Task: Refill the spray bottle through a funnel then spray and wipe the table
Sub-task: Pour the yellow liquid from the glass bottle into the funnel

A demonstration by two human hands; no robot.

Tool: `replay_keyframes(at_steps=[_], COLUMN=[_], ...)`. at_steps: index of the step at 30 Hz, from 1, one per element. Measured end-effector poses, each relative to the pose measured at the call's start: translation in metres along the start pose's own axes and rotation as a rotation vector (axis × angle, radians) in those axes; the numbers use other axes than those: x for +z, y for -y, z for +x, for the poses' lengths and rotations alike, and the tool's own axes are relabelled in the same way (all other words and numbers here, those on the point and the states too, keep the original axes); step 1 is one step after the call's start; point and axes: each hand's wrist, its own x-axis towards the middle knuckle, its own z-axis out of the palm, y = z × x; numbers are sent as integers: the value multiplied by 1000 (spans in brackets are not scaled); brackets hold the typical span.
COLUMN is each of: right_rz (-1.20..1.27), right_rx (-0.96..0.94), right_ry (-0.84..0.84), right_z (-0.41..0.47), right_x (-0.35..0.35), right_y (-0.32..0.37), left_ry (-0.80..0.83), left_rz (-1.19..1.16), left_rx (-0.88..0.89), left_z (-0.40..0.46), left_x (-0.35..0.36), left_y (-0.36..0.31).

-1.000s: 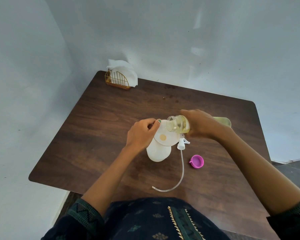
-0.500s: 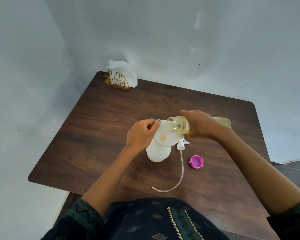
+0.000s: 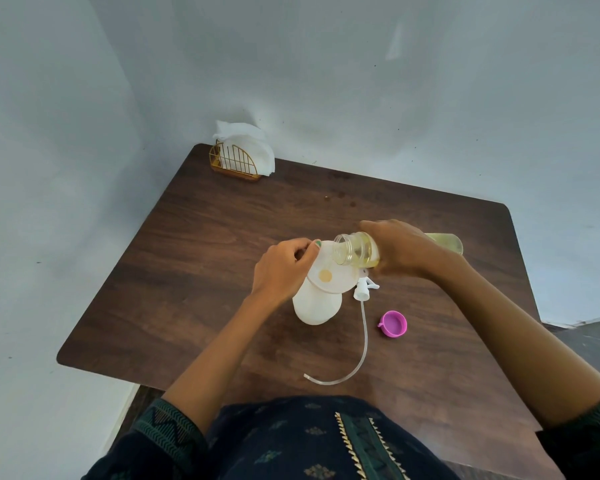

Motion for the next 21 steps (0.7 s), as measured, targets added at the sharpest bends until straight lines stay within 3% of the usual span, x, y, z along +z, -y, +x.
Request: replay_keyframes(at_steps=[21], right_rz=[-8], right_rx=[-20], right_ry=[6], right_z=[-2], right_x=[-2], right_y=[1], left_ry=[-1], left_rz=[-14], left_rx=[11], left_z=[0], left_x=[0], left_y=[-1])
